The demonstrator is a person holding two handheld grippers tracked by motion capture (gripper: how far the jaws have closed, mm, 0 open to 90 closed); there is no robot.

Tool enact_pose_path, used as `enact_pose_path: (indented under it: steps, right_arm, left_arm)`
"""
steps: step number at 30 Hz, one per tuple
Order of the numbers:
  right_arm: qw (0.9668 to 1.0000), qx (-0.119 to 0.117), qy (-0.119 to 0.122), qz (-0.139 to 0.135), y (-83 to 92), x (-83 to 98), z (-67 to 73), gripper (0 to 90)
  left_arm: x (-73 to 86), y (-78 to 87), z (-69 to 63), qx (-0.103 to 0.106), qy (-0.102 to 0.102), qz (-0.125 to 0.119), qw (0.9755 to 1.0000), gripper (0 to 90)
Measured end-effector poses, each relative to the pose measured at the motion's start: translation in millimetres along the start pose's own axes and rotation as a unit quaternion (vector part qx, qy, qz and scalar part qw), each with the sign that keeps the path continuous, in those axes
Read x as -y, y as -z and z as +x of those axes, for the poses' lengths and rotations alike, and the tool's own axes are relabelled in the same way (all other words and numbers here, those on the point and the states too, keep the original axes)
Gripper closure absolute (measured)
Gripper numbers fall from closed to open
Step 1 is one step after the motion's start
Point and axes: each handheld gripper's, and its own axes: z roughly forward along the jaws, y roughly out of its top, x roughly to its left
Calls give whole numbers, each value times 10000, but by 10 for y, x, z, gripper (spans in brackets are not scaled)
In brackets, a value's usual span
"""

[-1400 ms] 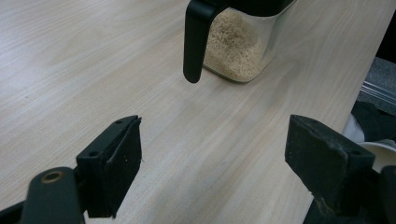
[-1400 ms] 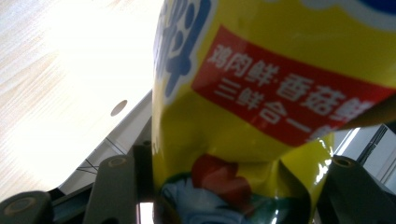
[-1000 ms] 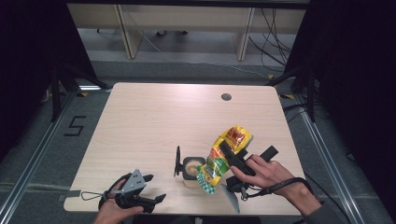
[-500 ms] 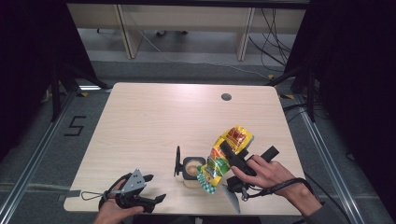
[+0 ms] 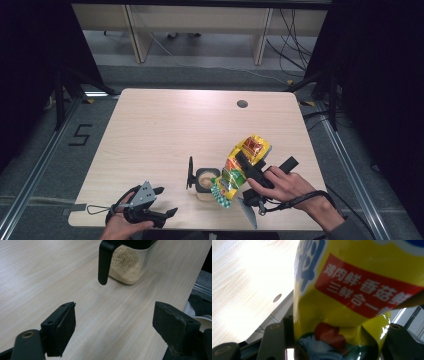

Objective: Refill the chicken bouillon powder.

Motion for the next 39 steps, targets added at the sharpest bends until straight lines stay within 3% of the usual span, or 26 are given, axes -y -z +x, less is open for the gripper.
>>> enact_pose_path:
  steps: [33,34,37,39]
  right_arm:
    - [10000,5,4,-30,-9,-4,-20,462]
    - [10000,-5,8,-31,-9,-5,-17,462]
    - [10000,-71,-3,-31,-15,-7,-17,465]
    - [10000,-67,-15,-45,-15,-10,-14,471]
  left_arm:
    - [0,-2,-3,5,3,-3,10000,184]
    - [7,-7,-19,15,141,-4,9999,184]
    - [-2,2,-16,2,44,64,10000,184]
    - [-1,5,-18,22,112,87,9999,184]
